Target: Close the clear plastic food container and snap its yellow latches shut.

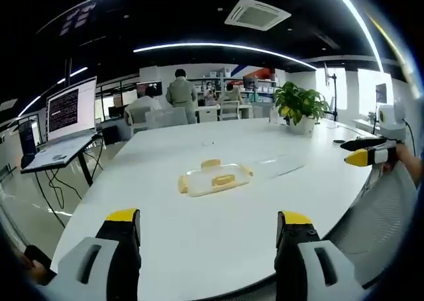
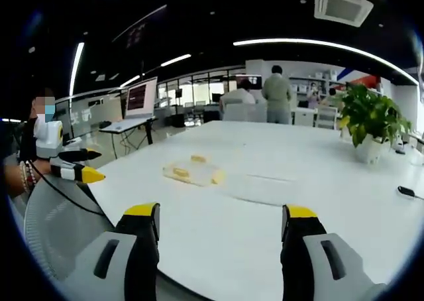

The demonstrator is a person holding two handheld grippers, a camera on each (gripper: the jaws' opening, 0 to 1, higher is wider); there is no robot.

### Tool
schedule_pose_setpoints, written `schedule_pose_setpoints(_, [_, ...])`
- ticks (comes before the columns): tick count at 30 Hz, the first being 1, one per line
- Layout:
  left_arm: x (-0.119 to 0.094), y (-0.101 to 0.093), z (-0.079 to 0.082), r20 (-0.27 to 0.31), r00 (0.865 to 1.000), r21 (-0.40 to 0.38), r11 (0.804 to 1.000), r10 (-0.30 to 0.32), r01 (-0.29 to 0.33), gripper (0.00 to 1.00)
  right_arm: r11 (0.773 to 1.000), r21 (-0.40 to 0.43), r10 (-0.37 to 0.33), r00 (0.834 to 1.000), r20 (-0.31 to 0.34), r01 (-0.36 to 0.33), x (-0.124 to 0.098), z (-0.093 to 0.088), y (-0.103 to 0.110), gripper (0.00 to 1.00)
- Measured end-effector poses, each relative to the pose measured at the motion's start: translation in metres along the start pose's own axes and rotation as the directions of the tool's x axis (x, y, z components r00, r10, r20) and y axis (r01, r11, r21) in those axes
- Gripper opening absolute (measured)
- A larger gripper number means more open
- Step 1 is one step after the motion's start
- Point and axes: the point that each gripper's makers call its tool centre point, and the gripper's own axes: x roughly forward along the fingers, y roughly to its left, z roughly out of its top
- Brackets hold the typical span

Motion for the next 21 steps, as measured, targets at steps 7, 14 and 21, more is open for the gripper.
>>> schedule_pose_setpoints(7, [-0.0008, 0.0002, -0.0008, -0.002, 1.000, 0.004, 1.000, -0.001, 0.001, 0.80, 1.000, 0.001, -0.008, 1.000, 0.003, 0.008, -0.0003, 0.0002, -0.0006, 0.73])
schedule_pose_setpoints(14, [-0.0022, 0.0023, 0.0038, 0.031, 0.999, 0.012, 1.000, 0.010, -0.011, 0.83, 1.000, -0.002, -0.006, 1.000, -0.002, 0.006, -0.0004, -0.0008, -0.0003, 0.73])
schedule_pose_setpoints(21, [-0.0025, 0.0024, 0.0037, 0.031, 0.999, 0.017, 1.000, 0.009, -0.009, 0.83, 1.000, -0.004, -0.007, 1.000, -0.005, 0.007, -0.0006, -0.0014, 0.0000, 0.73])
